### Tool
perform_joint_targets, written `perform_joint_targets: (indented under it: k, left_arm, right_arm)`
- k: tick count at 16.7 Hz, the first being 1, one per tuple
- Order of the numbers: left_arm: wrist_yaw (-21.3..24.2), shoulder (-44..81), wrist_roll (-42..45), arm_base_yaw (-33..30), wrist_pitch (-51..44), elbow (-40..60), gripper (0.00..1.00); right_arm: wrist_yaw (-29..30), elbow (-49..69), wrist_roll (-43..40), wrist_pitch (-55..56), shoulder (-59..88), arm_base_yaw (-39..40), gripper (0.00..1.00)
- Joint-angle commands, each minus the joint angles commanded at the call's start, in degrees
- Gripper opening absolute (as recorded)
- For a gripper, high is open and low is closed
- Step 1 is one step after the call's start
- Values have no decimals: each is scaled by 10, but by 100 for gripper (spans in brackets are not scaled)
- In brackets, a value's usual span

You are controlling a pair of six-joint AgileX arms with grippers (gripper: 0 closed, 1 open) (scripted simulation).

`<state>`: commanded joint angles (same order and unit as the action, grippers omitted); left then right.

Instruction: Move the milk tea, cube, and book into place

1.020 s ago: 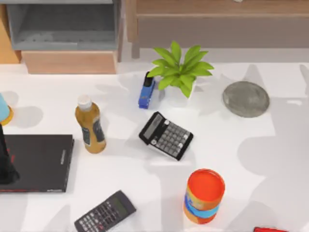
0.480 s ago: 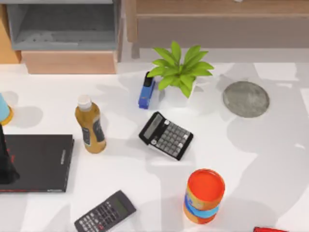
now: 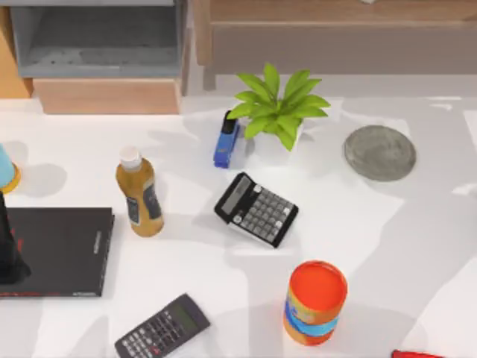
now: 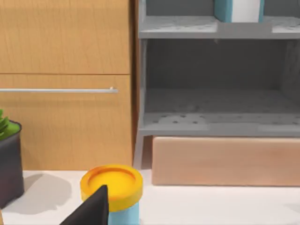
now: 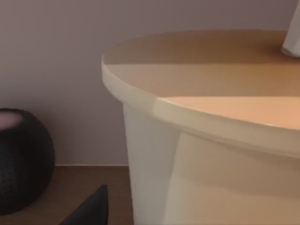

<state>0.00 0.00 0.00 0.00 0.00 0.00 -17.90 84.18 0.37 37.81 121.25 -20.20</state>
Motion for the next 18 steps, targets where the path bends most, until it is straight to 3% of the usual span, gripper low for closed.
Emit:
perform_joint_targets:
  k: [3, 16, 18]
  left_arm:
    - [0, 0, 0, 0, 0, 0, 100]
    - [0, 0, 0, 0, 0, 0, 100]
    - [0, 0, 0, 0, 0, 0, 100]
  right_arm:
    - [0, 0, 0, 0, 0, 0, 100]
    - [0, 0, 0, 0, 0, 0, 2]
    - [0, 0, 0, 0, 0, 0, 0]
